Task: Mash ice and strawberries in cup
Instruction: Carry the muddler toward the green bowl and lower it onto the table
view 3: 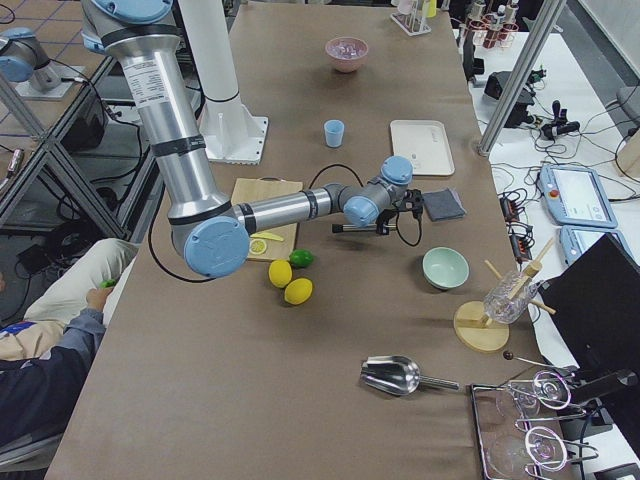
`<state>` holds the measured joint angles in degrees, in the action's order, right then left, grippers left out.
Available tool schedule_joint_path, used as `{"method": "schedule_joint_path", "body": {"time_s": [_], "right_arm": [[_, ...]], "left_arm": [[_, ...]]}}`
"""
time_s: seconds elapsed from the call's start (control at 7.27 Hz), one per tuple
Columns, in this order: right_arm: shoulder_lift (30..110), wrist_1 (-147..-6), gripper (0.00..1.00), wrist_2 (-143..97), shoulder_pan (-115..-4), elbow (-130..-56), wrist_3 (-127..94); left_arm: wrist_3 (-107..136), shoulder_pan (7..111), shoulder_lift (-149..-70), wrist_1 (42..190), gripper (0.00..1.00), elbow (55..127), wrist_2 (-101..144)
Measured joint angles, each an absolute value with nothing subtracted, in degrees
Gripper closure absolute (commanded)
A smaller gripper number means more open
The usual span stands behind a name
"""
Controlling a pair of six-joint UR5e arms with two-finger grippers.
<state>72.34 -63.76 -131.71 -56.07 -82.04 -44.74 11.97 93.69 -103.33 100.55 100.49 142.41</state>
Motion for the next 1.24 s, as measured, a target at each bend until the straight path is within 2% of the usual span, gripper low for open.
{"method": "schedule_joint_path", "body": {"time_s": [0.14, 0.28, 0.41, 0.96, 1.24], "right_arm": [[72.23, -64.88, 0.82, -131.32, -55.96, -81.88, -43.24], [72.14, -65.40, 0.77, -131.04, -55.94, -81.75, -42.54], [72.08, -65.63, 0.68, -130.93, -55.91, -81.69, -42.27], [72.09, -65.80, 0.01, -131.06, -56.85, -81.57, -42.17], [72.14, -66.02, 0.00, -131.52, -58.64, -81.64, -42.07]], "left_arm": [[11.96, 93.69, -103.23, 100.55, 0.02, 100.55, 142.44], [11.95, 93.69, -103.15, 100.55, 0.02, 100.59, 142.46], [11.95, 93.69, -103.16, 100.55, 0.02, 100.61, 142.47], [11.88, 93.09, -103.56, 100.55, 0.02, 100.56, 142.41], [11.83, 92.48, -103.81, 100.60, 0.02, 100.52, 142.42]]}}
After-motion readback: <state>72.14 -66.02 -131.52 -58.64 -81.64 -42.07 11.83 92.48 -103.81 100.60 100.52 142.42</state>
